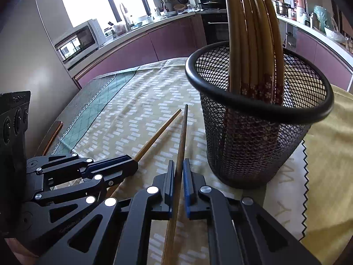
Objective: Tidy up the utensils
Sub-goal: 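Grasp the red-tipped chopstick with the right gripper, then lift the chopstick upright with the right gripper over the mesh holder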
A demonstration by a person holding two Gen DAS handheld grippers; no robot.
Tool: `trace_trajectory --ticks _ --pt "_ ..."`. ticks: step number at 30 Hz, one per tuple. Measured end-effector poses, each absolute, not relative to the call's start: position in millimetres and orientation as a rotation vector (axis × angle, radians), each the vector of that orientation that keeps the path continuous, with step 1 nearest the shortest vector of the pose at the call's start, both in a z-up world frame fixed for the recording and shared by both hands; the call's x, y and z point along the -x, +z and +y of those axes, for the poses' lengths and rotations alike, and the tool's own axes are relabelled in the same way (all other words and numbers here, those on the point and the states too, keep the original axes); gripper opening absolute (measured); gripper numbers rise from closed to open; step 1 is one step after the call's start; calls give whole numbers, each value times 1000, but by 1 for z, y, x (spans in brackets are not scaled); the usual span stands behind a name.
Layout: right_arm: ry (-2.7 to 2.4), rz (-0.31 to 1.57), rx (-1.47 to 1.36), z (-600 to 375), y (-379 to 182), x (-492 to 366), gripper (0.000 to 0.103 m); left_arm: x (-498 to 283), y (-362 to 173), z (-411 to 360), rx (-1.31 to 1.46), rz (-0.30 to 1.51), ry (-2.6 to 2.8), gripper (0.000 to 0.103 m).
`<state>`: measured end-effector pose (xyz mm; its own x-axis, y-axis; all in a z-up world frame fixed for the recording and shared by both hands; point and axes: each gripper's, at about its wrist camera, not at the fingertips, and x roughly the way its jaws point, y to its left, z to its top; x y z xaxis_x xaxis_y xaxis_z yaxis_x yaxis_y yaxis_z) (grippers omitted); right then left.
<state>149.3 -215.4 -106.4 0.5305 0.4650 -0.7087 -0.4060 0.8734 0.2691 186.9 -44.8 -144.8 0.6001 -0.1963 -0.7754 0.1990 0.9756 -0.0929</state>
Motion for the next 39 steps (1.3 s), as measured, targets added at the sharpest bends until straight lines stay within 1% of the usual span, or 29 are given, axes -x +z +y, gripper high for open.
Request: trace_trajectory --ticks 12,24,27,31,39 --pt "640 805 -106 -216 -83 -125 6 -169 -132 -40 22 875 -263 8" --pt "677 814 -85 -213 -82 -120 6 -149 -115 -44 24 834 -302 8" --pt "688 823 -84 -213 -82 -120 8 -144 -113 -47 21 828 -310 8" --pt "692 834 -77 -213 -85 -119 8 -140 -111 -48 17 824 -316 8" --pt "696 809 -77 -216 -79 -114 6 -138 -112 -48 12 825 -317 8"
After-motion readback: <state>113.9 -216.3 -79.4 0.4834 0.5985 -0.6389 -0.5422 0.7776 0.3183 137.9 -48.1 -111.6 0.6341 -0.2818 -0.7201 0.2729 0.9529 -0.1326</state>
